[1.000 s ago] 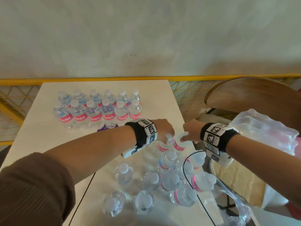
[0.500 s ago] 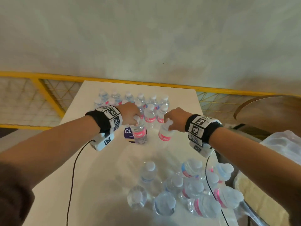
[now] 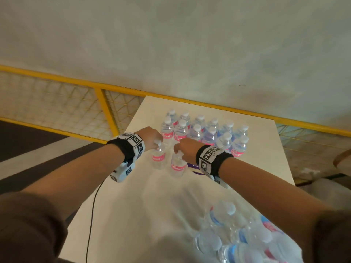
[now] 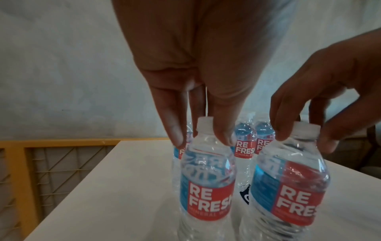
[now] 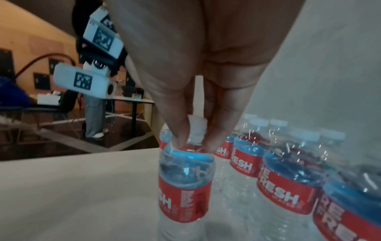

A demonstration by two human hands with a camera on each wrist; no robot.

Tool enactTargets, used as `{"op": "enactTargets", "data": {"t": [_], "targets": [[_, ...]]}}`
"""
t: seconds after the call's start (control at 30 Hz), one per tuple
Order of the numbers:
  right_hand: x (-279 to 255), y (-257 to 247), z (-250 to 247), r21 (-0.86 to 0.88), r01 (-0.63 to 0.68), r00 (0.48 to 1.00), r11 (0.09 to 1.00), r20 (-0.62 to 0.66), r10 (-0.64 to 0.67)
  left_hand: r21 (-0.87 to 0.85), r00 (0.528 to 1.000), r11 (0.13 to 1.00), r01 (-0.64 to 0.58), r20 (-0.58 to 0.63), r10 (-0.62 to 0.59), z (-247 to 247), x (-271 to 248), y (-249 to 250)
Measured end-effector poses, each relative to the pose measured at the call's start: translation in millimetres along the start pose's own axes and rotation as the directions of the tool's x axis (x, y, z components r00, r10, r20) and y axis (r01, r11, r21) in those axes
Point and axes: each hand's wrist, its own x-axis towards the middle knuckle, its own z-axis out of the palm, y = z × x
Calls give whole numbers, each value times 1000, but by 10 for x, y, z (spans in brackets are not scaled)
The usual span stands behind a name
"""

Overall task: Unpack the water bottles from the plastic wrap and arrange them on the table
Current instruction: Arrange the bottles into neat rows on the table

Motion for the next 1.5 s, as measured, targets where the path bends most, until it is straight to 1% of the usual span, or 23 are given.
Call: {"op": "enactTargets", "data": {"t": [0.07, 0.2, 0.37, 0.57, 0.7, 0.87, 1.0, 1.13, 1.33, 1.43, 1.5], "targets": [[29, -38, 38, 19, -14, 1000, 1000, -3, 14, -29, 1000, 1000, -9, -30, 9, 36, 6, -43], [81, -67, 76, 67, -53, 998, 996, -30, 55, -63, 1000, 998, -10, -22, 9, 78, 60, -83], [237, -60, 62, 98, -98, 990, 990, -89, 106, -131, 999, 991, -8, -49, 2, 47, 173, -129], [404, 49, 57, 132, -136, 975, 982, -161, 156, -117, 998, 992, -36, -48, 31, 3, 283, -136], [482, 126, 32, 154, -145, 970, 977, -171, 171, -102, 997, 993, -57, -54, 51, -10, 332, -159], [605, 149, -12, 140, -154, 967, 978, -184, 178, -133, 997, 991, -29, -72, 20, -38, 409, -155], [668, 141, -39, 113, -146, 968, 983, -186, 166, -106, 998, 994, -26, -54, 20, -39, 475, -167], [712, 133, -46, 93, -138, 969, 986, -195, 154, -89, 998, 995, -37, -62, 32, -37, 494, -177], [702, 143, -29, 117, -134, 971, 984, -184, 154, -64, 998, 997, -34, -55, 30, -12, 501, -175], [581, 137, -46, 161, -127, 972, 979, -175, 155, -23, 999, 1000, 9, -47, -10, -36, 500, -157], [409, 158, -83, 201, -123, 977, 972, -149, 155, 40, 994, 997, 62, -94, -58, -53, 449, -90]]}}
